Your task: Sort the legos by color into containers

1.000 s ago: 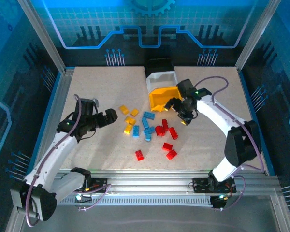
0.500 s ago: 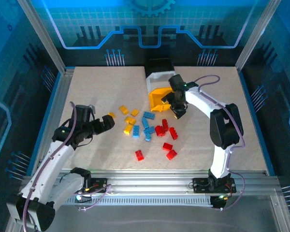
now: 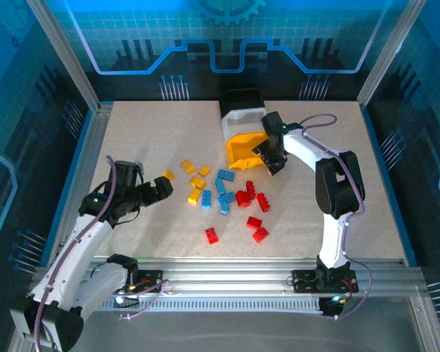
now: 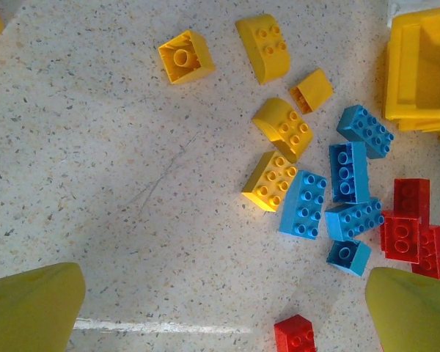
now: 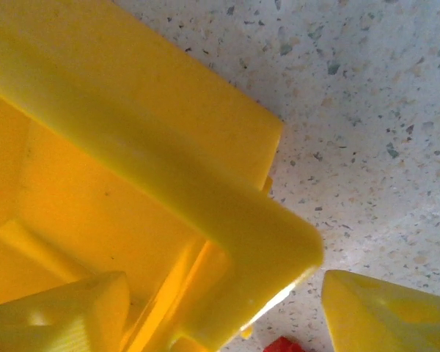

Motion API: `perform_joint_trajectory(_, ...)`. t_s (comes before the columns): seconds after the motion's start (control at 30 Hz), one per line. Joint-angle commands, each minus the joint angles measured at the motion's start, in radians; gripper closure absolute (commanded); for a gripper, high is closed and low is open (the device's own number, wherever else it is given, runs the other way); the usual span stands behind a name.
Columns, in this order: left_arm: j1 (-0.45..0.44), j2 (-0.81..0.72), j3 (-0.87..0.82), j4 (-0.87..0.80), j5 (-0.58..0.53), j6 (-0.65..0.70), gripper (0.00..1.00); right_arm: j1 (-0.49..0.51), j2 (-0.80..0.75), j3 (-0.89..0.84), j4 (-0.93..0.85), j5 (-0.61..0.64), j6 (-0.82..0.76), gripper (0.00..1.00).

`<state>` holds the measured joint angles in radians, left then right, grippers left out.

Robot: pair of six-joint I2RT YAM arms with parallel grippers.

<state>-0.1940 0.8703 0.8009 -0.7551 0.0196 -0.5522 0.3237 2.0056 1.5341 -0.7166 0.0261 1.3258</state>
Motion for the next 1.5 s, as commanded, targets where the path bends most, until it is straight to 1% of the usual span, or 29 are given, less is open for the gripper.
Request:
perform_joint_trajectory(0.0,-0.004,0.009,-0.006,-0.012,-0.011,-0.020,0.01,-0.012,0.033,0.030,-0.017,0.027,-0.017,0.39)
perform_joint_trajectory(0.07,-0.003,0.015,-0.006,-0.007,-0.010,-0.017,0.01,-0.018,0.033,0.025,-0.017,0.033,-0.023,0.46)
perform_joint_trajectory(0.17,-0.003,0.027,0.000,-0.008,-0.007,-0.009,0.01,-0.042,0.027,0.006,-0.009,0.038,-0.043,0.59)
perform_joint_trajectory(0.2,-0.004,0.031,0.001,-0.009,-0.006,-0.006,0.01,-0.055,0.023,-0.002,-0.006,0.035,-0.058,0.63)
perform_joint_trajectory(0.27,-0.004,0.032,0.003,-0.012,-0.008,-0.003,0.01,-0.077,0.019,-0.002,-0.012,0.032,-0.105,0.69)
perform_joint_trajectory(0.47,-0.003,0.026,-0.006,-0.015,-0.009,-0.005,0.01,-0.133,0.054,0.074,-0.112,0.028,-0.325,0.76)
perform_joint_trajectory(0.63,-0.003,0.028,-0.010,-0.014,-0.005,-0.002,0.01,-0.167,0.059,0.119,-0.165,0.059,-0.454,0.76)
perform_joint_trajectory(0.77,-0.004,0.045,-0.005,-0.001,0.004,0.003,0.01,-0.173,0.088,0.201,-0.213,0.089,-0.552,0.76)
perform_joint_trajectory(0.97,-0.004,0.095,0.017,0.014,0.014,0.012,0.01,-0.166,0.127,0.276,-0.213,0.127,-0.619,0.75)
perform_joint_trajectory(1.03,-0.004,0.105,0.023,0.013,0.017,0.013,0.01,-0.166,0.145,0.302,-0.207,0.132,-0.634,0.73)
perform_joint_trajectory(1.07,-0.003,0.108,0.026,0.013,0.017,0.014,0.01,-0.162,0.156,0.315,-0.197,0.131,-0.650,0.71)
perform_joint_trajectory(1.1,-0.004,0.108,0.026,0.013,0.016,0.015,0.01,-0.157,0.164,0.329,-0.190,0.133,-0.666,0.66)
perform_joint_trajectory(1.13,-0.002,0.108,0.026,0.011,0.016,0.015,0.01,-0.153,0.175,0.349,-0.186,0.132,-0.687,0.59)
perform_joint_trajectory(1.27,-0.003,0.108,0.031,0.007,0.011,0.021,0.01,-0.140,0.179,0.394,-0.173,0.111,-0.742,0.40)
perform_joint_trajectory(1.33,-0.004,0.108,0.036,0.003,0.010,0.022,0.01,-0.139,0.131,0.384,-0.174,0.103,-0.743,0.35)
perform_joint_trajectory(1.47,-0.004,0.107,0.035,0.021,0.028,0.023,0.01,-0.124,-0.045,0.294,-0.169,0.053,-0.804,0.27)
